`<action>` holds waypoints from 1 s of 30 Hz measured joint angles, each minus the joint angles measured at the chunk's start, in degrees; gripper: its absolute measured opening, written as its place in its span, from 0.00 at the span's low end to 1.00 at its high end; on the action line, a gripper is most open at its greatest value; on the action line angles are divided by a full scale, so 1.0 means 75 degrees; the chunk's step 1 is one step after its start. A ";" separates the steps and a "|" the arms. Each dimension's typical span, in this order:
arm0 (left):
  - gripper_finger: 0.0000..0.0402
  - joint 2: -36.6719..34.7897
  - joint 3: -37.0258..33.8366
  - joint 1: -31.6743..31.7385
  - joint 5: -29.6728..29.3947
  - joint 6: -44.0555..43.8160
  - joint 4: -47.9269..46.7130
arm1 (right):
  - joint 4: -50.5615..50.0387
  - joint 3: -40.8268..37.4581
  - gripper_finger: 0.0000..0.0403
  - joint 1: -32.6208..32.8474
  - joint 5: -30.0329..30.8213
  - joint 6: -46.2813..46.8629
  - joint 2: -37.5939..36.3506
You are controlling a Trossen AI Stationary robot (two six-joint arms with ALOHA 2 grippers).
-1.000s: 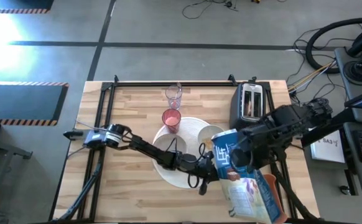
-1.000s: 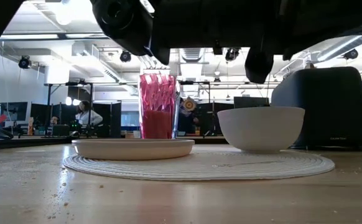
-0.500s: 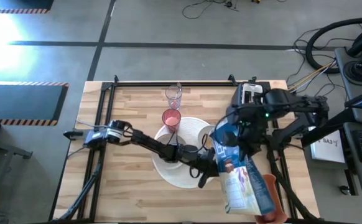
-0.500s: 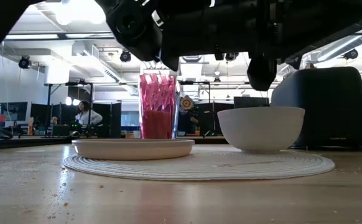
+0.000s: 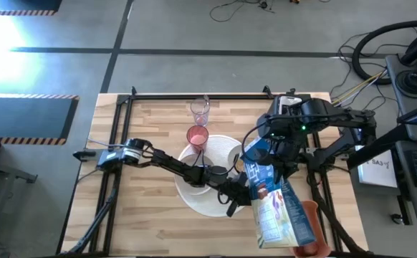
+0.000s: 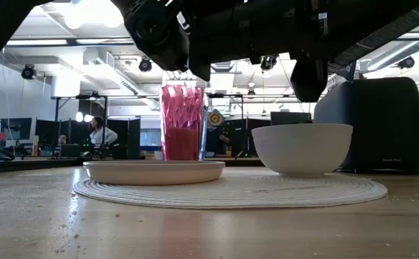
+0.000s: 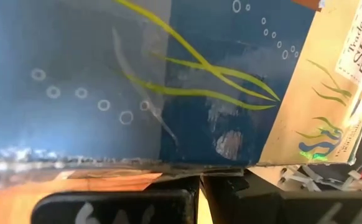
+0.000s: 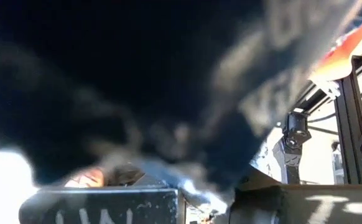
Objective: Arrange a breakfast setting
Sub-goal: Pour the cereal from the cereal box into the white bowl
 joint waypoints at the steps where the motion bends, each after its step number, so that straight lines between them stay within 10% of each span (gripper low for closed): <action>1: 0.00 0.0000 0.0000 0.0000 0.0059 -0.0066 0.0019 | -0.0003 0.0000 0.04 0.0000 -0.0003 -0.0038 0.0006; 30: 0.00 0.0003 0.0021 0.0017 0.1214 -0.1035 0.0580 | 0.0006 -0.0003 0.04 -0.0539 -0.0645 0.0352 0.0461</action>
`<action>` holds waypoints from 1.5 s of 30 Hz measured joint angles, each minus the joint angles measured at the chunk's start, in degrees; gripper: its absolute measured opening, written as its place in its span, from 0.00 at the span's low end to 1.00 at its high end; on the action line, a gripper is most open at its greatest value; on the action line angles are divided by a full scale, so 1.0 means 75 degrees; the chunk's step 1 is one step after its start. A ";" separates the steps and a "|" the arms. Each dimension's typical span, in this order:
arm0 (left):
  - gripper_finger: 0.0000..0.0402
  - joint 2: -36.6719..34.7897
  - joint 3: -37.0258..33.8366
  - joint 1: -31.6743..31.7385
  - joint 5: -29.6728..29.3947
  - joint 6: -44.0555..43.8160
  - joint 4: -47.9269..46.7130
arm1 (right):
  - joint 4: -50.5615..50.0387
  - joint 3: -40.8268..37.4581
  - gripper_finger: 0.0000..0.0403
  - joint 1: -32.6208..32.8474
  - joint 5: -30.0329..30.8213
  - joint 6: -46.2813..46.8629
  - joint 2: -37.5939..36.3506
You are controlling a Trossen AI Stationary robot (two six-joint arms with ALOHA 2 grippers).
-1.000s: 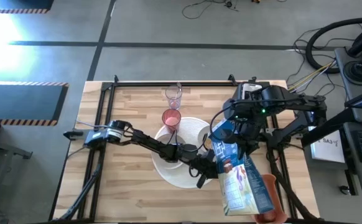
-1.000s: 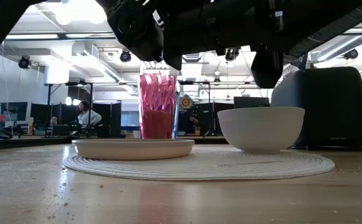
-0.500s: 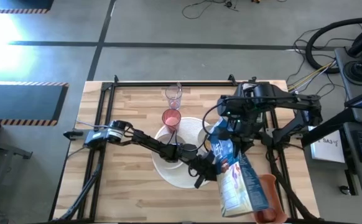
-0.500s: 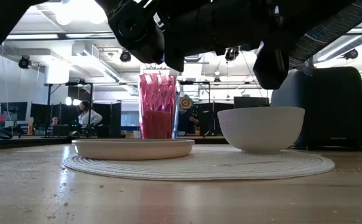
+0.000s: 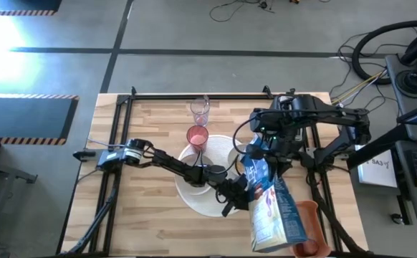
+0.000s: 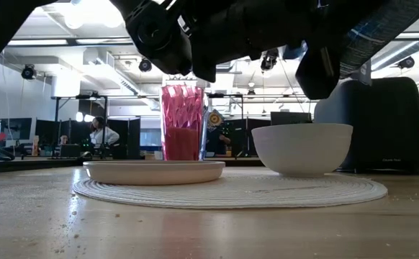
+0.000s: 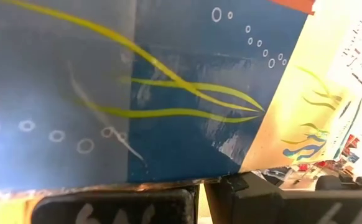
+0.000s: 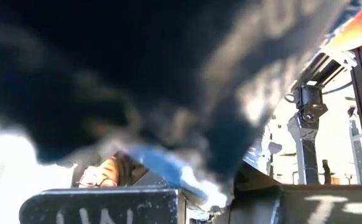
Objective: Arrange a breakfast setting
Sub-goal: Pour the cereal from the cereal box into the white bowl
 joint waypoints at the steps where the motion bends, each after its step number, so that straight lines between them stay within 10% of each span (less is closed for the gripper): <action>1: 0.00 0.0000 0.0030 -0.0001 0.0061 -0.0033 -0.0004 | -0.0003 0.0000 0.04 -0.0011 -0.0028 -0.0051 0.0031; 45: 0.00 0.0000 -0.0009 0.0265 0.0399 -0.0408 0.0018 | -0.0009 -0.0012 0.04 -0.0862 0.0341 -0.2304 0.0419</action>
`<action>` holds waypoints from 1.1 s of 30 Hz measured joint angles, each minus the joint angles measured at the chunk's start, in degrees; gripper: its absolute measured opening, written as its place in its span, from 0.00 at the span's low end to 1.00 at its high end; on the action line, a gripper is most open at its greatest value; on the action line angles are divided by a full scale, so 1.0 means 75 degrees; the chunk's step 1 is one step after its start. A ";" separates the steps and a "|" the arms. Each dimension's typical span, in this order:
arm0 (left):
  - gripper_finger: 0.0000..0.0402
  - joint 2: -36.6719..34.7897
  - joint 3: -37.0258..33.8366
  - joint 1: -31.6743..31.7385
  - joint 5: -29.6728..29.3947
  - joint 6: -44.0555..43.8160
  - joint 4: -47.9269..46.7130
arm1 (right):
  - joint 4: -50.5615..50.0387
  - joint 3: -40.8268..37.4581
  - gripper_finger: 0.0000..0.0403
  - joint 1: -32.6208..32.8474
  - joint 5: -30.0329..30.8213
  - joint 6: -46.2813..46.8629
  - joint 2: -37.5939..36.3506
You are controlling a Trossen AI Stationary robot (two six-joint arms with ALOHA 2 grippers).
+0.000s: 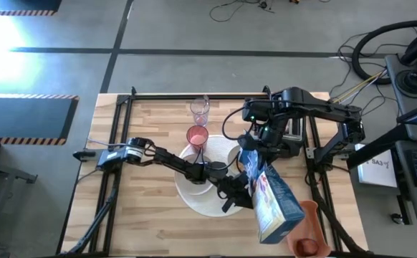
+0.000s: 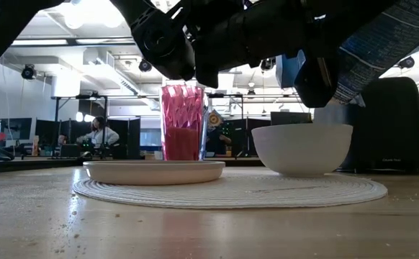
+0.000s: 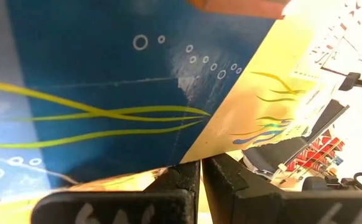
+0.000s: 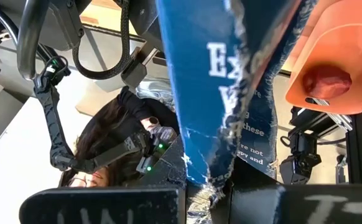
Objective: Arrange a breakfast setting
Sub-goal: Pour the cereal from the cereal box into the white bowl
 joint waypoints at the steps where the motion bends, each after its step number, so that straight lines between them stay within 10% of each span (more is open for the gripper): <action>1: 0.00 0.0000 0.0000 0.0000 0.0000 0.0000 0.0000 | 0.0000 0.0000 0.04 0.0000 0.0003 -0.0003 0.0000; 33: 0.00 0.0000 -0.0015 0.0274 -0.0073 -0.0064 -0.0189 | 0.0007 -0.0076 0.04 -0.0276 0.0982 -0.1081 0.0017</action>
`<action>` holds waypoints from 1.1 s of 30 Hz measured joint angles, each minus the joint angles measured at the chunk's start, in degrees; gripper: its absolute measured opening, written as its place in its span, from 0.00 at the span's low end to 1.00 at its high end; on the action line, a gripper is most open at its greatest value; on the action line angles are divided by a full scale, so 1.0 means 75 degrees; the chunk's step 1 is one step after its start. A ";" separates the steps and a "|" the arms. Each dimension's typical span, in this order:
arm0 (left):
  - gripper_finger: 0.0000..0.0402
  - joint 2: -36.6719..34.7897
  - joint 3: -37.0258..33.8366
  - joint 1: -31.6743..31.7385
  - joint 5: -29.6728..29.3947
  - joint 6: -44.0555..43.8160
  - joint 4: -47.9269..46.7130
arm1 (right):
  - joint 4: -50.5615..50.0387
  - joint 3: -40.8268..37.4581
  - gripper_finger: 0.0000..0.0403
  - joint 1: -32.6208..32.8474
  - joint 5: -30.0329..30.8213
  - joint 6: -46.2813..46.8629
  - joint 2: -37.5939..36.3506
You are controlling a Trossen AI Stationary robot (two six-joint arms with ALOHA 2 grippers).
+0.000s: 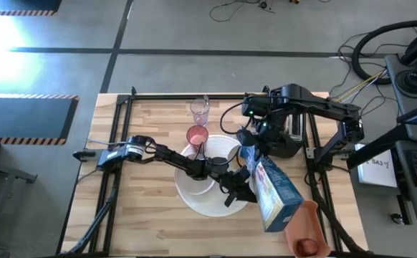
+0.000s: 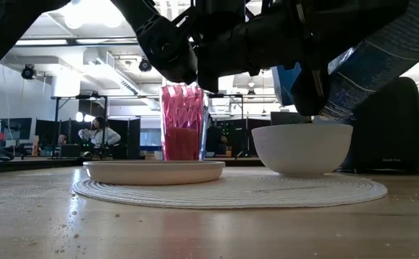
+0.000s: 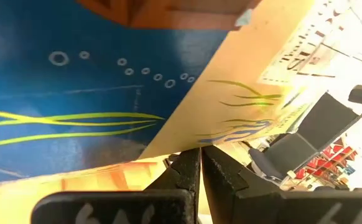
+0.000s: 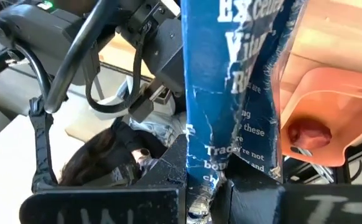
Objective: Arrange a breakfast setting
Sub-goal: Pour the cereal from the cereal box into the white bowl
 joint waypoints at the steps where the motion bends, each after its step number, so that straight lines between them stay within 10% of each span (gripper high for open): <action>1: 0.00 0.0000 0.0000 0.0000 0.0014 0.0000 0.0003 | 0.0002 0.0000 0.04 0.0051 -0.0053 0.0002 0.0000; 33: 0.00 -0.0146 -0.0290 0.0066 0.0977 0.1014 -0.0581 | 0.0013 -0.0017 0.03 0.0856 0.0366 0.0006 -0.0404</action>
